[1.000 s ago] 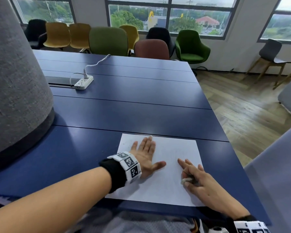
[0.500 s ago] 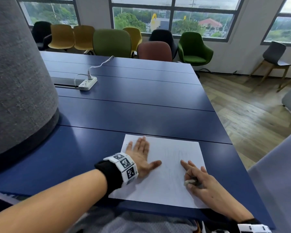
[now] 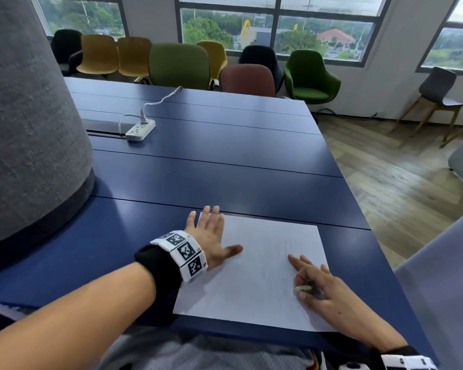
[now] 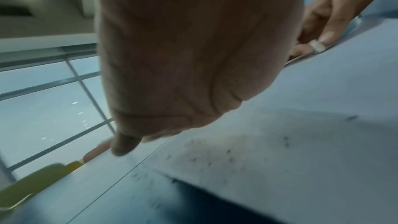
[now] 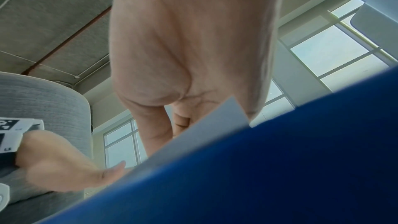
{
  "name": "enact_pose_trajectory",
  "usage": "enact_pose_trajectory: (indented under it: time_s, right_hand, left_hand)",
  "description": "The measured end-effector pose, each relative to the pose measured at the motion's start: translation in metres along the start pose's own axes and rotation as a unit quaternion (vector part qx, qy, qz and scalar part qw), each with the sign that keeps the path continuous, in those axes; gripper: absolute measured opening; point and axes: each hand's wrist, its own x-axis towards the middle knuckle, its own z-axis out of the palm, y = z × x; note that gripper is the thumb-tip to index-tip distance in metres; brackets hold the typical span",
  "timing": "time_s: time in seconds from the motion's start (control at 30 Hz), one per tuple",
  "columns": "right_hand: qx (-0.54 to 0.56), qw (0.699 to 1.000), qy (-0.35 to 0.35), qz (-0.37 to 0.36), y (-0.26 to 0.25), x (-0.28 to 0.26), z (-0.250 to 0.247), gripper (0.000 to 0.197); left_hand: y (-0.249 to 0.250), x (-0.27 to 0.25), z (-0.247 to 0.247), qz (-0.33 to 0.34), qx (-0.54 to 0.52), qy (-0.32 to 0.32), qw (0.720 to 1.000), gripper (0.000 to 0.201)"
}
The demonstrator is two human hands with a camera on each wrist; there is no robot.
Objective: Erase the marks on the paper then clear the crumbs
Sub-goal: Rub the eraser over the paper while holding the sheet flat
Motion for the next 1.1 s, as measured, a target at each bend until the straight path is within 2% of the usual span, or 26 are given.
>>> enact_pose_trajectory:
  time_s: [0.1, 0.13, 0.3, 0.37, 0.5, 0.6, 0.67, 0.73, 0.83, 1.0, 1.1]
  right_hand:
    - [-0.011, 1.000, -0.001, 0.004, 0.001, 0.002, -0.001, 0.037]
    - [-0.015, 1.000, 0.000, 0.005, 0.001, 0.002, 0.000, 0.039]
    - [-0.039, 0.999, -0.005, 0.007, 0.000, 0.004, -0.001, 0.038]
    - [-0.050, 0.999, -0.009, 0.009, -0.002, 0.005, -0.002, 0.038]
    - [-0.059, 0.998, -0.029, 0.016, -0.009, 0.005, -0.008, 0.039]
    - [-0.078, 0.996, 0.036, 0.026, -0.015, 0.016, -0.020, 0.026]
    - [-0.096, 0.991, 0.091, 0.011, -0.018, 0.031, -0.028, 0.026]
    - [-0.099, 0.989, 0.111, 0.001, -0.023, 0.049, -0.034, 0.022]
    - [-0.089, 0.992, 0.092, 0.009, -0.028, 0.080, -0.039, 0.005]
    - [-0.122, 0.991, 0.056, 0.028, -0.023, 0.120, -0.035, 0.008]
    - [-0.132, 0.989, 0.061, 0.034, -0.020, 0.131, -0.033, 0.009]
  left_hand:
    - [0.020, -0.008, 0.001, 0.136, 0.022, -0.005, 0.990, 0.083]
    - [0.024, -0.009, 0.006, 0.151, 0.032, -0.014, 0.988, 0.083]
    - [0.022, 0.001, 0.003, 0.058, -0.037, -0.002, 0.998, 0.096]
    - [0.024, 0.004, -0.009, 0.065, -0.062, -0.007, 0.996, 0.096]
    - [0.029, 0.009, -0.021, 0.060, -0.072, -0.063, 0.994, 0.112]
    - [0.033, 0.012, -0.026, 0.052, -0.074, -0.065, 0.994, 0.120]
    - [0.034, 0.014, -0.027, 0.049, -0.080, -0.064, 0.994, 0.123]
    - [0.034, 0.017, -0.027, 0.045, -0.085, -0.067, 0.993, 0.125]
    - [0.034, 0.017, -0.028, 0.041, -0.087, -0.068, 0.993, 0.128]
    - [0.031, 0.017, -0.026, 0.036, -0.097, -0.062, 0.993, 0.135]
    - [0.031, 0.017, -0.026, 0.039, -0.100, -0.062, 0.992, 0.136]
